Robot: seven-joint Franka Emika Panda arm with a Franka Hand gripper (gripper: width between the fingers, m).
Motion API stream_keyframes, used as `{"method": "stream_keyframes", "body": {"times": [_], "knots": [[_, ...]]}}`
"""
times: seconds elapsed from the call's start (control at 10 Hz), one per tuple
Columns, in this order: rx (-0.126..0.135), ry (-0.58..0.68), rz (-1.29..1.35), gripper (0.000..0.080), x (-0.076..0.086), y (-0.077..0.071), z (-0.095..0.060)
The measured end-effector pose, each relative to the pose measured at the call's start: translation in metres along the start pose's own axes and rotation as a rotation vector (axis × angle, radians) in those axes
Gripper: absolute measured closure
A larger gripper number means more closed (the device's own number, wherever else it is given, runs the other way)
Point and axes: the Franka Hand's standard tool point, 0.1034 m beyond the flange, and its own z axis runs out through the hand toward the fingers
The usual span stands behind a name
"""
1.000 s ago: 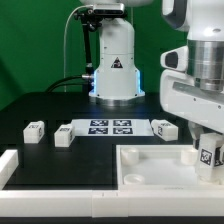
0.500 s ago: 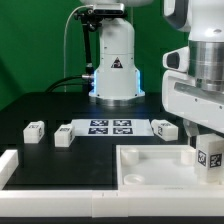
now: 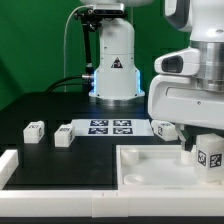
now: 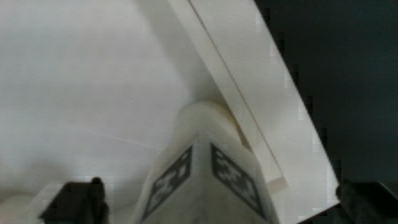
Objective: Assemble one leg
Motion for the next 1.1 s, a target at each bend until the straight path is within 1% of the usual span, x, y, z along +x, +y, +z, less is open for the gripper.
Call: {"method": "stream_keyframes", "body": {"times": [0.3,0.4,0.6,0.9,1.0,1.1], "knots": [[-0.007,0.004,-0.266,0.015,0.001,-0.001,-0.001],[-0.011,0.005,-0.37,0.015,0.002,0.001,-0.001],[-0.011,0.008,-0.523,0.015,0.006,0.009,-0.001],[-0.011,0.008,-0.523,0.015,0.006,0.009,-0.001],[-0.01,0.008,-0.508,0.0264,0.006,0.009,-0.001],[-0.01,0.008,-0.485,0.0264,0.006,0.009,-0.001]]}}
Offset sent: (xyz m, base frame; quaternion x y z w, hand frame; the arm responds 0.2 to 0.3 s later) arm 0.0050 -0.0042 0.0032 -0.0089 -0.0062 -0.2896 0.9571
